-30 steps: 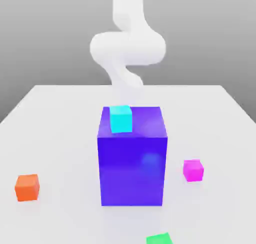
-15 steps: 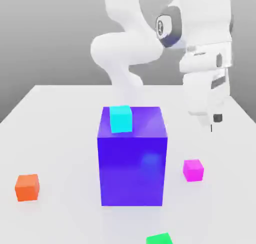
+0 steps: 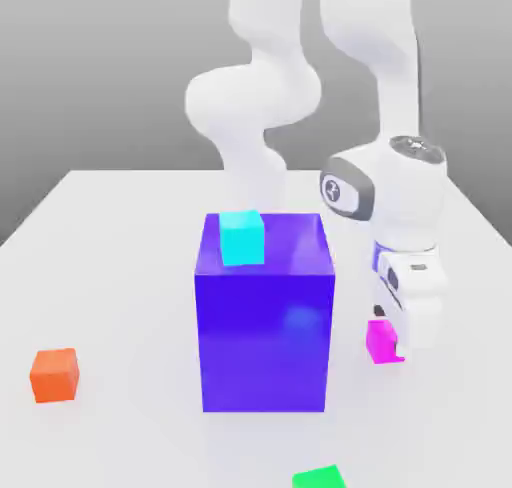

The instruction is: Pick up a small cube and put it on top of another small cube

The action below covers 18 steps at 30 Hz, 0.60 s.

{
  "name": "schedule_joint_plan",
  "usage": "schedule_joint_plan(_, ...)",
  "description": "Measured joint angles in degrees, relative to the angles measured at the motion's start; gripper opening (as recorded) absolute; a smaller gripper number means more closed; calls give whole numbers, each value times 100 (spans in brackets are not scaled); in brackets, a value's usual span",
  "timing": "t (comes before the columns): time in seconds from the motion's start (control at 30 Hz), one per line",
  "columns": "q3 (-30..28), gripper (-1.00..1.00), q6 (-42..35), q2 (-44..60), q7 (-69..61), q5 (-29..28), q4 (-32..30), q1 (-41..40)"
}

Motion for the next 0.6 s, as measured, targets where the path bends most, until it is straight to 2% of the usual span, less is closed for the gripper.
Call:
schedule_joint_plan(0.23, -14, -100, -18, -9, 18, -18, -2, 12)
schedule_joint_plan(0.5, 131, -100, -1261, -1527, -126, 188, -276, -89)
schedule_joint_plan(0.6, -61, -100, -1650, -1478, 137, 285, 156, -315)
